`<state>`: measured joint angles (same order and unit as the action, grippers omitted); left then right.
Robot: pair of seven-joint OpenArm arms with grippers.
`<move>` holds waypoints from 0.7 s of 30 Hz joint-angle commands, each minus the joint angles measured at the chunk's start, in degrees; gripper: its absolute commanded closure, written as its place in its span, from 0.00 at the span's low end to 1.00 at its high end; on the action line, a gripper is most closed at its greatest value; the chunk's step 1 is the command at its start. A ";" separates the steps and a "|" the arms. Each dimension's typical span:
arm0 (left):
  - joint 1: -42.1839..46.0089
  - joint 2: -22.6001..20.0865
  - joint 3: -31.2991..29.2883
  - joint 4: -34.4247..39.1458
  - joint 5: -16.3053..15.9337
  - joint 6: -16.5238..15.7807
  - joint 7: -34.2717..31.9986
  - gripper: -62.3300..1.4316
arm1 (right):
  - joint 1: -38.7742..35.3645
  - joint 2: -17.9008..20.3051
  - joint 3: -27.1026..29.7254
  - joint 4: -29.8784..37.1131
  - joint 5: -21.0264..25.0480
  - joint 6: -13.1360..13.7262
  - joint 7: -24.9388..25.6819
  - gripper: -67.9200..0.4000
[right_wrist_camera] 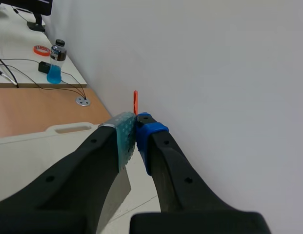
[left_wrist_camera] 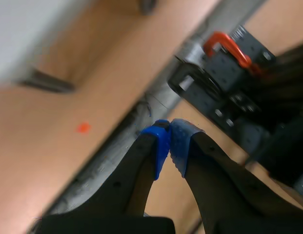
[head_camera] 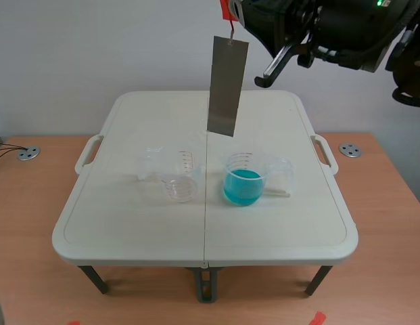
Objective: Hold the metal plate by the orange handle, dip it into the blue solution, take it out and point at it, then put the plate back in the beaker on the left.
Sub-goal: 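Put the plate into the left beaker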
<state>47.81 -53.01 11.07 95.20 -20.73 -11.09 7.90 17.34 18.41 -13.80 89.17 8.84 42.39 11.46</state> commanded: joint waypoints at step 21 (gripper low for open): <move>3.58 21.29 3.72 -24.83 18.45 -0.22 -5.84 0.95 | 7.80 -8.04 -6.73 -4.74 0.57 0.33 -2.23 0.97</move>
<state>51.42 -31.99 14.37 69.52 -2.42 -11.09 2.66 23.31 10.74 -20.27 84.75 8.78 42.39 8.47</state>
